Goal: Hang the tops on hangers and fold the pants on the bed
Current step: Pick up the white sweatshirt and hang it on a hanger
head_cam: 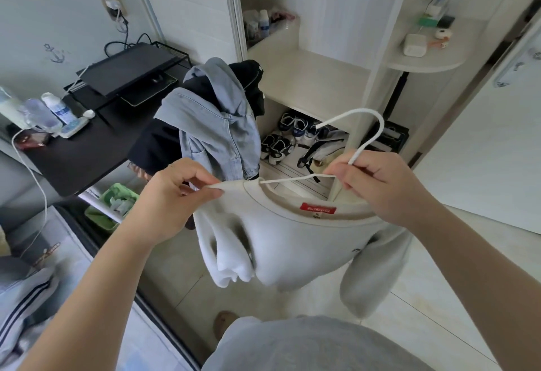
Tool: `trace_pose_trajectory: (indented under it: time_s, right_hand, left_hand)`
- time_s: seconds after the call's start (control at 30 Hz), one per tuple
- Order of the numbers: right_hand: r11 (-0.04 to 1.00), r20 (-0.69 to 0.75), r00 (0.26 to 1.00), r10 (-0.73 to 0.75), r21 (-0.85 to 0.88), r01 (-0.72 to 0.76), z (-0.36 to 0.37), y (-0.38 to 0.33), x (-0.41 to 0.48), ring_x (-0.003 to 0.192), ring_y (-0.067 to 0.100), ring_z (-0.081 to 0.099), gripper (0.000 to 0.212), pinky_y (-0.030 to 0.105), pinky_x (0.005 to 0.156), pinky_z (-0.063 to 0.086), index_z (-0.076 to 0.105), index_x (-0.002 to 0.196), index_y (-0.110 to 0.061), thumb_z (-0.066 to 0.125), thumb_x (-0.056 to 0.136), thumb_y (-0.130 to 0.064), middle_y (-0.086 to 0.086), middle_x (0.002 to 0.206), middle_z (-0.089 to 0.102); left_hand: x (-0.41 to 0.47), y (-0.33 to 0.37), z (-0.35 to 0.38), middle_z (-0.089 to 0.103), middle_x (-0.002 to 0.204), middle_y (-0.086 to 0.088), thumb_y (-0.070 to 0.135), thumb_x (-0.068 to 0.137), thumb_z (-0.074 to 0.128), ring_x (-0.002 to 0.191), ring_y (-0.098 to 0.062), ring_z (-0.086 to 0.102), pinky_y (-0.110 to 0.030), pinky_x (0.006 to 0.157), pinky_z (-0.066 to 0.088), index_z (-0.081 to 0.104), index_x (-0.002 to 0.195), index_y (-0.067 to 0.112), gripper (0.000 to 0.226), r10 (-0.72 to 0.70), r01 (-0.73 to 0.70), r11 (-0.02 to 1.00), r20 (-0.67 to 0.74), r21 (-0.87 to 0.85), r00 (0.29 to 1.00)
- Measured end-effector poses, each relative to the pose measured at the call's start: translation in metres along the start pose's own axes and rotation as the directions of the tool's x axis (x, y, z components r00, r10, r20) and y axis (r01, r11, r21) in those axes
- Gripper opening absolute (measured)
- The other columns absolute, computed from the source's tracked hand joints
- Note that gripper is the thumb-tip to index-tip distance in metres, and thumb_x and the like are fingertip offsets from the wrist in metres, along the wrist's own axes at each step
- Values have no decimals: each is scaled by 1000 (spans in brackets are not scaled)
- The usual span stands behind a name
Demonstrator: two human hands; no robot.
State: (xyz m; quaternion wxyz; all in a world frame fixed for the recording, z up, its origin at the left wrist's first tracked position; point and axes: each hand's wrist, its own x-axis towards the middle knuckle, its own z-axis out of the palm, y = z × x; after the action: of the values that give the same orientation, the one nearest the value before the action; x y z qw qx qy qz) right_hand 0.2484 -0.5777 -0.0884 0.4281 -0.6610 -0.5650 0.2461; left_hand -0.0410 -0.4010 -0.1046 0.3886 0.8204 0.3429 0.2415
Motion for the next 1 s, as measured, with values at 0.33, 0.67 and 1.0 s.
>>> trace_pose_trajectory:
  time_s: [0.33,0.67,1.0]
  right_hand:
    - [999,0,1000,-14,-40,14,6,2,2,51,20,44,36,16,52,35,70,87,-14,53,95,-45,13,64,54]
    - [999,-20,1000,-9,31,10,10,0,-3,47,5,40,49,12,48,32,74,88,-14,53,85,-58,8,63,54]
    - [998,-16,1000,6,56,-5,28,-3,12,54,11,45,13,19,54,36,75,92,-25,62,96,-27,-6,62,60]
  left_hand:
    - [-2,-25,22,59,99,5,-1,88,70,81,-16,60,-35,76,55,71,99,11,16,84,-33,939,-135,341,987]
    - [-3,-18,3,64,99,17,18,92,72,98,-4,61,-13,84,45,68,95,35,18,81,-59,977,-100,204,992]
    - [-2,3,31,67,81,9,4,83,79,79,-5,64,-12,74,44,78,90,15,12,153,-144,983,-79,114,985]
